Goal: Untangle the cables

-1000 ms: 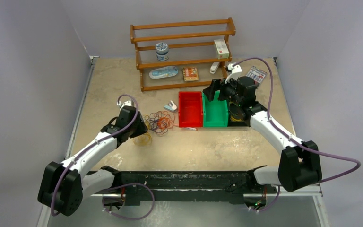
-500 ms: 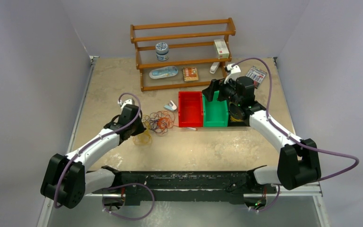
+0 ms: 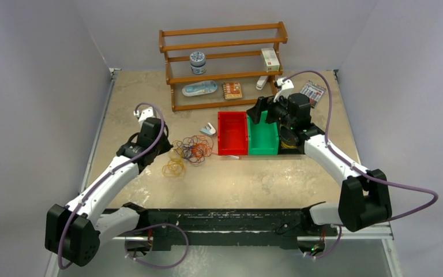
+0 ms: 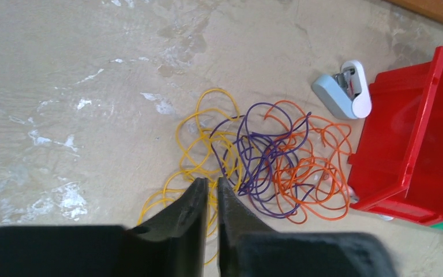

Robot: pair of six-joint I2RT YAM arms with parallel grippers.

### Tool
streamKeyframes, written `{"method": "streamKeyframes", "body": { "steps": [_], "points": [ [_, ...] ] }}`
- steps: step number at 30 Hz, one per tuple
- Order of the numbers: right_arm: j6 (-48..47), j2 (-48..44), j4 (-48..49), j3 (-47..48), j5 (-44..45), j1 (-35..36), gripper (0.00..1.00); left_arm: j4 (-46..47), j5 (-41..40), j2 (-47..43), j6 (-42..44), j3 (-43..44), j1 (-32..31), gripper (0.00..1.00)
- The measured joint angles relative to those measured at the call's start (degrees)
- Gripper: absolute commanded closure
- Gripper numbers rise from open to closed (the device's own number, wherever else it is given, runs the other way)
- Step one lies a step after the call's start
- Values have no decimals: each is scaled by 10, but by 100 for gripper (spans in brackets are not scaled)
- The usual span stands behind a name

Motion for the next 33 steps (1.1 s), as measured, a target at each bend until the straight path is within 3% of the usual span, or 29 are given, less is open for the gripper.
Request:
{"method": "streamKeyframes", "body": {
  "steps": [4,10,18,22,24,27,33],
  "points": [
    [0,0,0,0,0,0,1,-17,4,-3,-12,-2,0,60],
    [0,0,0,0,0,0,1,-9,37,-2,-52,-61,0,50],
    [0,0,0,0,0,0,1,34,68,44,-63,-91,0,46],
    [0,0,0,0,0,0,1,66,69,78,-58,-92,0,61],
    [0,0,0,0,0,0,1,80,66,94,-54,-92,0,79],
    [0,0,0,0,0,0,1,88,61,106,-48,-92,0,97],
    [0,0,0,0,0,0,1,75,38,83,-40,-80,0,100]
  ]
}}
